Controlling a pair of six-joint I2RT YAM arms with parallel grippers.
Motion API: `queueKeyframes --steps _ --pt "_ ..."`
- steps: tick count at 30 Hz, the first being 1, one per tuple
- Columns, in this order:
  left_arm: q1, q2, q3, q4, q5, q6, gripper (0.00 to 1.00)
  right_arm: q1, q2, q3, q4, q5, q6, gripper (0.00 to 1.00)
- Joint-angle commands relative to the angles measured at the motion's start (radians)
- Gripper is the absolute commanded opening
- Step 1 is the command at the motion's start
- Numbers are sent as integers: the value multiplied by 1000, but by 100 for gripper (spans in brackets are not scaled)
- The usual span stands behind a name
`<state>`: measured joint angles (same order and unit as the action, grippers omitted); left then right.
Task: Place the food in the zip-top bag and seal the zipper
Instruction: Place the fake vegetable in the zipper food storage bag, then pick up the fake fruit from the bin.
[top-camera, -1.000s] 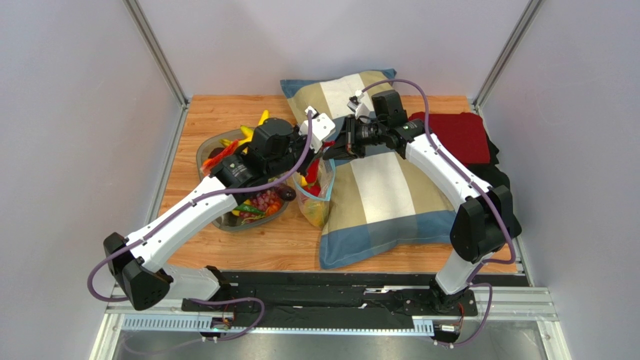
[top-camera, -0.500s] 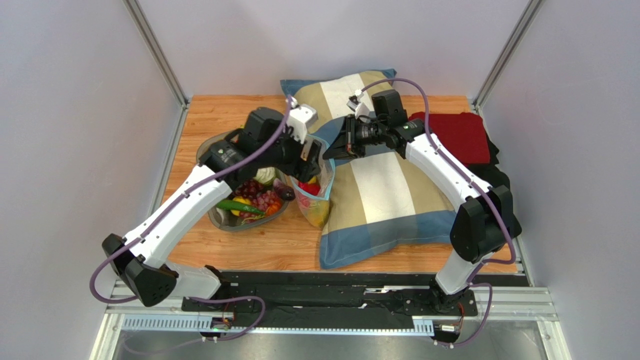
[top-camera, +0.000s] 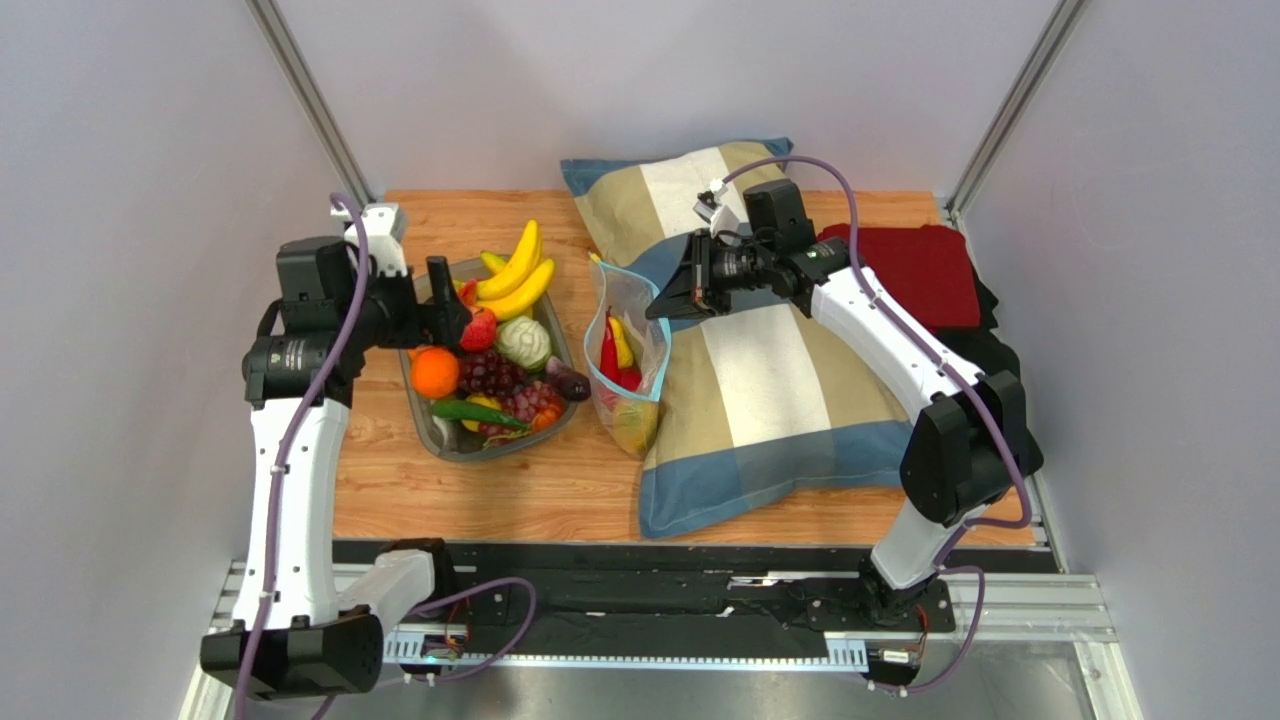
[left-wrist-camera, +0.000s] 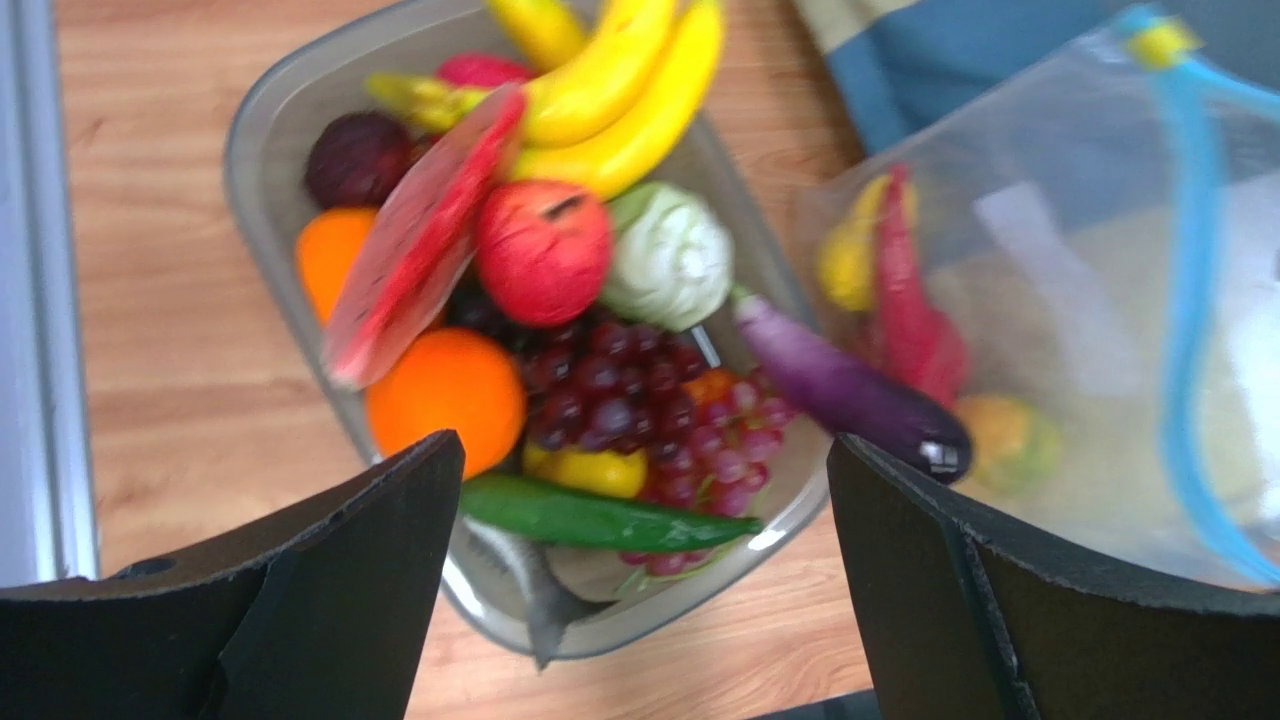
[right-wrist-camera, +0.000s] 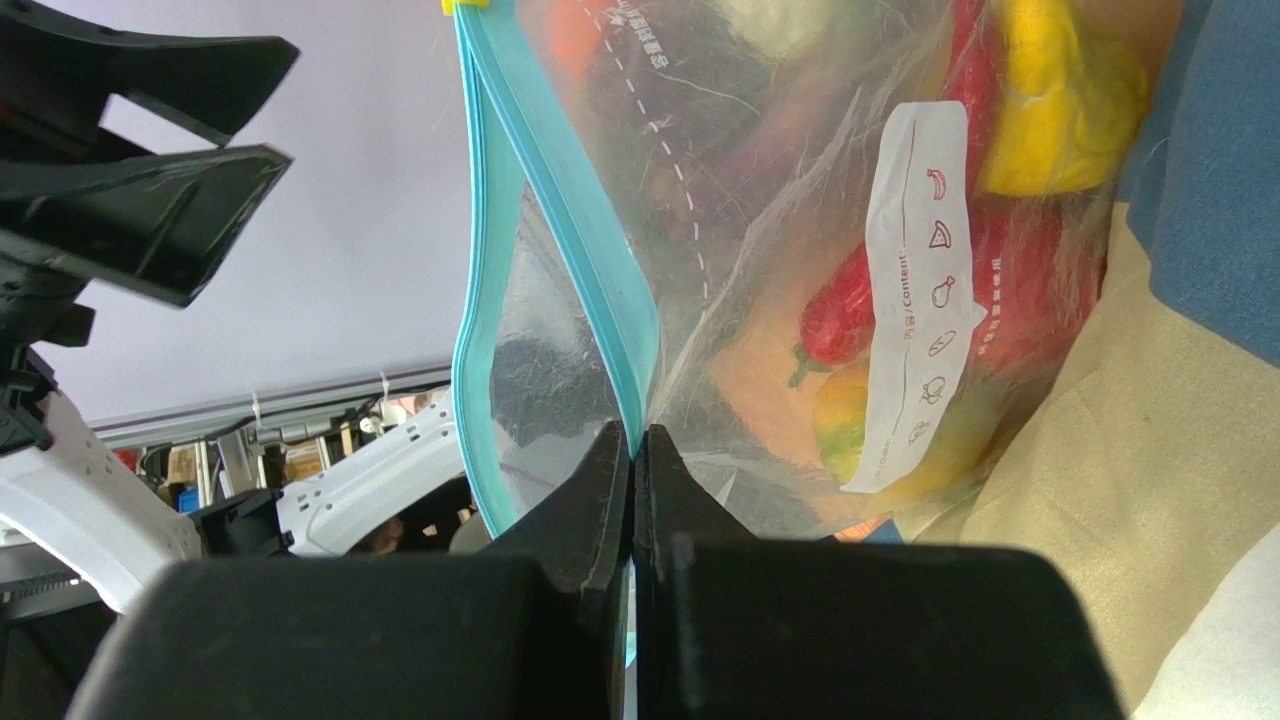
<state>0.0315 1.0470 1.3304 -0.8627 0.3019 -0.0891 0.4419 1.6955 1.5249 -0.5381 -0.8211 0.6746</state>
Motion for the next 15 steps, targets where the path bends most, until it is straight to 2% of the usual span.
queueKeyframes --steps 1,3,5,8,15 --pt "152 51 -54 -91 8 49 99 -2 -25 35 -5 -15 -18 0" --pt "241 56 -106 -67 72 42 99 -2 -20 38 -5 -16 -18 0" --pt "264 64 -131 -3 95 61 99 0 -17 38 -2 -15 -18 0" --pt "265 122 -129 76 117 156 96 -2 -13 38 1 -16 -12 0" --pt "263 278 -69 103 152 388 84 -2 -11 47 -3 -12 -17 0"
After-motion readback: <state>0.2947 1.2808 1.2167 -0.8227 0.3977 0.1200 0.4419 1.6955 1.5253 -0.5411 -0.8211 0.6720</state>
